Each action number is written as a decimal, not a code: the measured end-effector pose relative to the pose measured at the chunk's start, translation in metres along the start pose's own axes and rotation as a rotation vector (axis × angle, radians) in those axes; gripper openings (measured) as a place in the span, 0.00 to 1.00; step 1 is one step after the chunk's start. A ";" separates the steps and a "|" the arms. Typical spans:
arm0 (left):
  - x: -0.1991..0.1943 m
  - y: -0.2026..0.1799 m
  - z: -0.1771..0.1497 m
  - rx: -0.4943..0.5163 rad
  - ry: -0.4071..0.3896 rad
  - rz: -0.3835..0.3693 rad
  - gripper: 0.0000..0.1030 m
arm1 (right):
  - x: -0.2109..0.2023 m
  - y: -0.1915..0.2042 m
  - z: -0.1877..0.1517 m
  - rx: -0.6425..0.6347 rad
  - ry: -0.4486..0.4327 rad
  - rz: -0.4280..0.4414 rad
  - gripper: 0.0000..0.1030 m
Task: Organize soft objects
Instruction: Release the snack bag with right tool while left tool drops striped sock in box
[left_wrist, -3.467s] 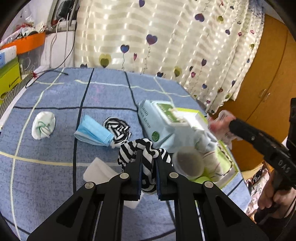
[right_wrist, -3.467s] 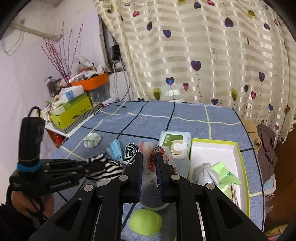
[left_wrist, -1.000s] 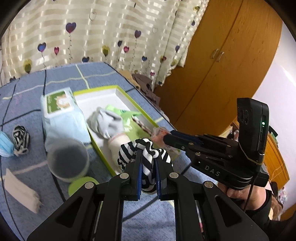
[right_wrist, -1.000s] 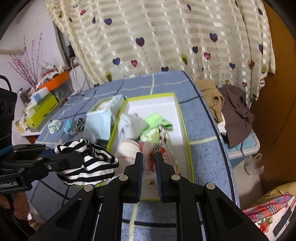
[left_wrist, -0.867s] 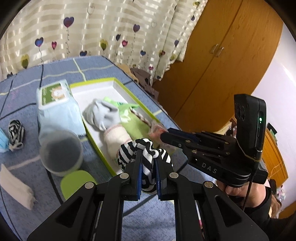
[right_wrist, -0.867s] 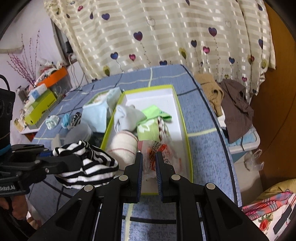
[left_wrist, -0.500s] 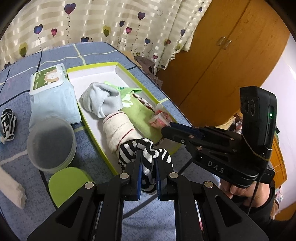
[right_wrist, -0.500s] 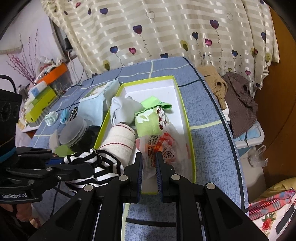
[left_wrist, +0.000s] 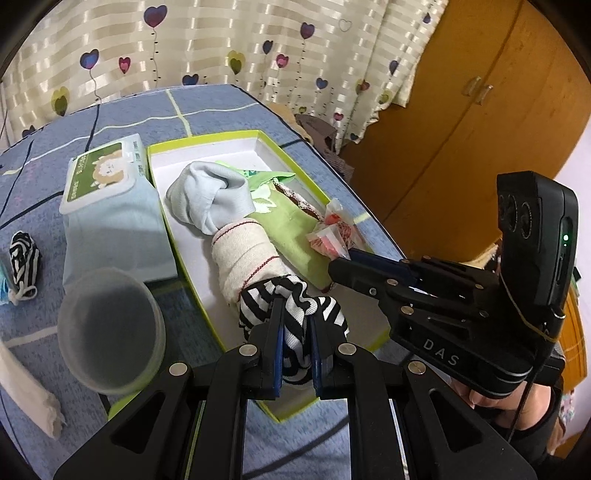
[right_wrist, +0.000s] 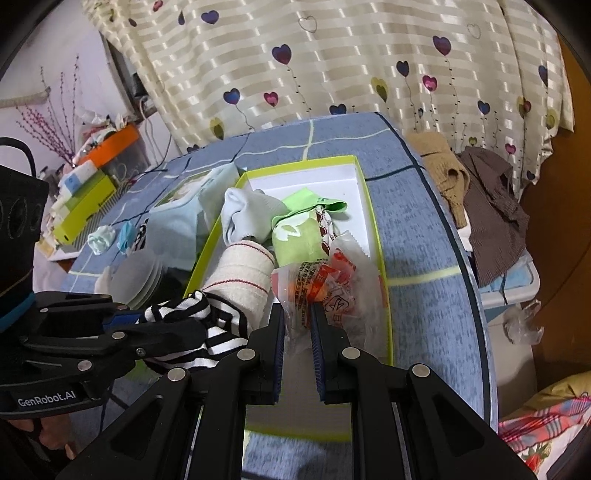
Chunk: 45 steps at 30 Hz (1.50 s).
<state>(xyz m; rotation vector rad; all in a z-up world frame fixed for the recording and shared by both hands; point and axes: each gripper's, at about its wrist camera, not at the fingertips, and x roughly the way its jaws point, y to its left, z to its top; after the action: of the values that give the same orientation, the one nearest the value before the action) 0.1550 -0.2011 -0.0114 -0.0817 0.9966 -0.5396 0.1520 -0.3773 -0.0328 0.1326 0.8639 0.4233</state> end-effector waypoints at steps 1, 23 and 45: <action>0.001 0.001 0.002 -0.004 -0.003 0.006 0.12 | 0.001 0.000 0.001 0.000 -0.001 0.001 0.13; -0.003 -0.010 0.003 0.028 -0.013 0.001 0.12 | -0.009 0.006 -0.007 -0.048 0.026 -0.013 0.13; -0.058 -0.014 -0.009 0.035 -0.129 -0.015 0.29 | -0.057 0.026 -0.009 -0.027 -0.060 -0.047 0.30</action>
<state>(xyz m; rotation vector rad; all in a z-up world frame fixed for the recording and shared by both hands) 0.1180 -0.1843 0.0325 -0.0924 0.8608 -0.5586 0.1045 -0.3780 0.0089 0.0999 0.8001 0.3851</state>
